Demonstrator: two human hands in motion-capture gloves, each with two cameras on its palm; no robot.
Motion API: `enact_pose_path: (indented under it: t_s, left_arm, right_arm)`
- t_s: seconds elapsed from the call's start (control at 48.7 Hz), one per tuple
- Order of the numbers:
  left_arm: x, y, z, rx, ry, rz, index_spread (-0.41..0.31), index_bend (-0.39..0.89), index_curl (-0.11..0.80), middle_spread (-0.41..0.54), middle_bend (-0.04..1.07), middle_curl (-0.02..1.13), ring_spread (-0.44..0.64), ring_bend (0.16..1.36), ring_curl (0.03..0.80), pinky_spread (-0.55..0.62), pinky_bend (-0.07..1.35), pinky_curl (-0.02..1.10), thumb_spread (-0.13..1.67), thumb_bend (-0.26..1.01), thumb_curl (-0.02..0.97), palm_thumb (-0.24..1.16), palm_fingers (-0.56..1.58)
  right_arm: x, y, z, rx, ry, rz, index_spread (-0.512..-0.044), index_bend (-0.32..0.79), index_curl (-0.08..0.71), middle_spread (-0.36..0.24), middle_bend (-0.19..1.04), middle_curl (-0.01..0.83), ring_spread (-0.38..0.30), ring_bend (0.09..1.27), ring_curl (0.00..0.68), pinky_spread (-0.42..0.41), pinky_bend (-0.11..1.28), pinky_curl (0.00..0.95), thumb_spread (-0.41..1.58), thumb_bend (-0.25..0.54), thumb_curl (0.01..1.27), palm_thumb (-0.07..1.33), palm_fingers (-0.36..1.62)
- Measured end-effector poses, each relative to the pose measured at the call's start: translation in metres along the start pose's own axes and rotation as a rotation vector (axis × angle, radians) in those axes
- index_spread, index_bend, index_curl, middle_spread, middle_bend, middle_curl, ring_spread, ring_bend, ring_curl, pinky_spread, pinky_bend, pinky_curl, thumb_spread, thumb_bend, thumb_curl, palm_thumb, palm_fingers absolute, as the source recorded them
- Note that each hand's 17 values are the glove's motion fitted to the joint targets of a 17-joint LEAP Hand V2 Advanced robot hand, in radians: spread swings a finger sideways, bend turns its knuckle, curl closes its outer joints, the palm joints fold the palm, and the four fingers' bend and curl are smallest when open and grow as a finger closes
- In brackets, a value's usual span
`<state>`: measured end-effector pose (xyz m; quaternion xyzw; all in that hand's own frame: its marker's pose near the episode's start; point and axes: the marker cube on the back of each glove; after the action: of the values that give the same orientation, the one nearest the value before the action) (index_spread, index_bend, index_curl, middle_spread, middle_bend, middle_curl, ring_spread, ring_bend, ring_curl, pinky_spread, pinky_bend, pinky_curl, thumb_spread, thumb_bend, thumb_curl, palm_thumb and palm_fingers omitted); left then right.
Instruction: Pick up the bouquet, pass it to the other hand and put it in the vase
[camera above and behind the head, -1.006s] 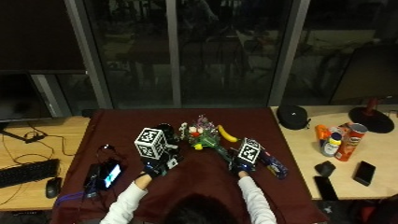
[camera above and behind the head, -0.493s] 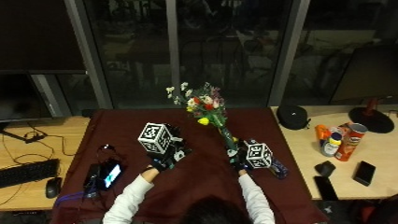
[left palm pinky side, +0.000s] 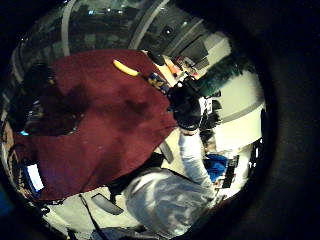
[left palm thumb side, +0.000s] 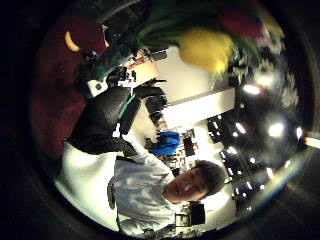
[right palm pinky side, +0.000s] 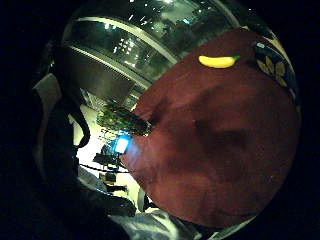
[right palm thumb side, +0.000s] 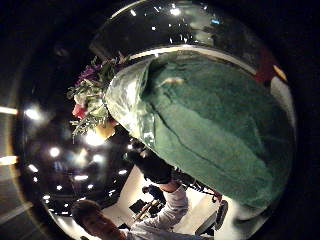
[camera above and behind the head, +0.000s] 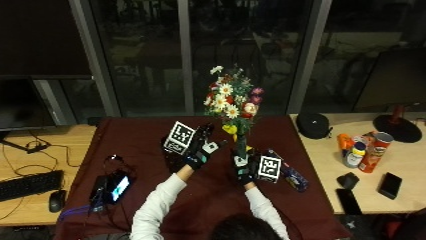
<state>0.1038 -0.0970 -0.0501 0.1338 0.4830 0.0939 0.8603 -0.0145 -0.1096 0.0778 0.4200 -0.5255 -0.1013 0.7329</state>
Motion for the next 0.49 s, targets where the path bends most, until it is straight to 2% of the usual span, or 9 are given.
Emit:
enact_pose_path:
  t_s: [0.041,0.082,0.185,0.308,0.369,0.431,0.493]
  left_arm:
    - [0.001,-0.005,0.006,0.004,0.098,-0.015,0.177,0.12,0.201,0.294,0.26,0.37,0.41,0.66,0.290,0.40,0.44,0.34,1.08,0.00,0.316,0.38,0.05]
    - [0.004,-0.009,0.012,-0.010,0.186,-0.026,0.175,0.14,0.207,0.281,0.28,0.38,0.41,0.66,0.289,0.41,0.42,0.33,1.07,0.00,0.322,0.40,0.06]
    - [0.012,-0.013,0.027,-0.123,0.290,-0.035,0.171,0.15,0.221,0.261,0.29,0.38,0.40,0.65,0.284,0.43,0.37,0.32,1.05,-0.01,0.332,0.44,0.08]
    - [0.010,-0.019,0.041,-0.219,0.325,-0.027,0.176,0.12,0.221,0.289,0.26,0.38,0.41,0.66,0.290,0.44,0.37,0.32,1.02,-0.03,0.338,0.45,0.03]
    - [0.017,-0.018,0.047,-0.229,0.332,-0.018,0.178,0.07,0.200,0.331,0.20,0.36,0.43,0.69,0.295,0.45,0.42,0.34,1.00,-0.02,0.345,0.46,-0.08]
    - [0.022,-0.017,0.051,-0.213,0.333,-0.007,0.161,0.02,0.163,0.397,0.12,0.32,0.46,0.69,0.290,0.48,0.46,0.34,0.98,-0.02,0.351,0.48,-0.24]
    - [0.018,-0.020,0.054,-0.216,0.337,-0.005,0.148,0.02,0.138,0.435,0.12,0.29,0.49,0.69,0.285,0.50,0.47,0.34,0.96,-0.02,0.359,0.50,-0.28]
  right_arm:
    - [-0.007,0.008,0.005,0.007,-0.056,0.198,-0.207,0.49,0.577,-0.160,0.87,0.647,-0.184,1.01,0.560,-0.259,0.69,0.477,0.71,-0.022,0.58,1.02,1.40]
    - [-0.014,0.013,0.009,0.008,-0.099,0.310,-0.207,0.49,0.580,-0.160,0.87,0.647,-0.184,1.01,0.560,-0.259,0.69,0.477,0.70,-0.023,0.59,1.02,1.40]
    - [-0.014,0.013,0.016,-0.017,-0.090,0.224,-0.209,0.50,0.590,-0.163,0.87,0.645,-0.183,1.01,0.559,-0.257,0.69,0.475,0.69,-0.027,0.61,1.01,1.40]
    - [-0.027,0.021,0.028,-0.031,-0.184,0.339,-0.210,0.50,0.599,-0.165,0.87,0.643,-0.183,1.01,0.557,-0.256,0.69,0.474,0.67,-0.026,0.63,1.00,1.40]
    - [-0.034,0.024,0.034,-0.047,-0.195,0.330,-0.210,0.50,0.602,-0.165,0.87,0.642,-0.183,1.01,0.556,-0.256,0.69,0.473,0.67,-0.025,0.64,1.00,1.40]
    - [-0.032,0.024,0.039,-0.062,-0.150,0.226,-0.210,0.49,0.605,-0.165,0.87,0.641,-0.183,1.01,0.556,-0.255,0.69,0.473,0.67,-0.024,0.65,1.00,1.40]
    - [-0.037,0.029,0.044,-0.084,-0.179,0.235,-0.211,0.49,0.608,-0.166,0.87,0.640,-0.183,1.01,0.555,-0.255,0.69,0.473,0.67,-0.024,0.65,1.00,1.40]
